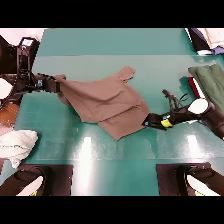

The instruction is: Fold the shirts.

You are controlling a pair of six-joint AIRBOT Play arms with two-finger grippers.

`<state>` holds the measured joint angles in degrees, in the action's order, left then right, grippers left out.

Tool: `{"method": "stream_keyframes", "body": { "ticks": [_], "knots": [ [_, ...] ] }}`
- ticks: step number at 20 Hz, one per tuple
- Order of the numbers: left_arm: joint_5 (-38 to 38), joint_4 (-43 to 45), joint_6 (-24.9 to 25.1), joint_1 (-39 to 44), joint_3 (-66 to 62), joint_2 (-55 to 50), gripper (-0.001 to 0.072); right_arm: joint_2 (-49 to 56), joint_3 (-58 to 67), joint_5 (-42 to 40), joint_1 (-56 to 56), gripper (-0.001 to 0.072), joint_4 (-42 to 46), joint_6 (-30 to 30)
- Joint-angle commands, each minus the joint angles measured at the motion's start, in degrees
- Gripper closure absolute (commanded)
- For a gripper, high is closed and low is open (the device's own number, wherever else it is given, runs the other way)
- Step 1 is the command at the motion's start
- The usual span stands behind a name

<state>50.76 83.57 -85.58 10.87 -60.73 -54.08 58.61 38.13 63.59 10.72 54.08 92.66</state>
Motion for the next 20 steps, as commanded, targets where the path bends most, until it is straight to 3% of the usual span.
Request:
{"method": "stream_keyframes", "body": {
  "ticks": [1, 9, 11, 12, 14, 20],
  "knots": [
    [1.55, 0.02, 0.04, 0.02, 0.02, 0.04, 0.0672, -0.52, -3.69, -4.72, 4.39, 0.0115, -2.01, 5.03],
    [3.87, 0.02, 0.04, 0.02, 0.02, 0.04, 0.0672, 9.01, -0.68, -15.58, 13.22, 0.0136, -3.43, 8.26],
    [4.46, 0.02, 0.04, 0.02, 0.02, 0.04, 0.0672, 10.97, 1.55, -17.2, 13.94, 0.0239, -3.37, 8.24],
    [4.61, 0.02, 0.04, 0.02, 0.02, 0.04, 0.0672, 11.85, 2.67, -17.18, 13.92, 0.036, -3.3, 8.22],
    [5.33, 0.02, 0.04, 0.02, 0.02, 0.04, 0.0672, 12.61, 4.2, -17.22, 13.92, 0.0671, -2.89, 6.03],
    [8.85, 0.09, 0.07, 0.02, -5.79, 0.85, 0.0672, 3.1, 11.06, -14.4, 9.97, 0.0699, 0.59, 4.79]
  ]
}}
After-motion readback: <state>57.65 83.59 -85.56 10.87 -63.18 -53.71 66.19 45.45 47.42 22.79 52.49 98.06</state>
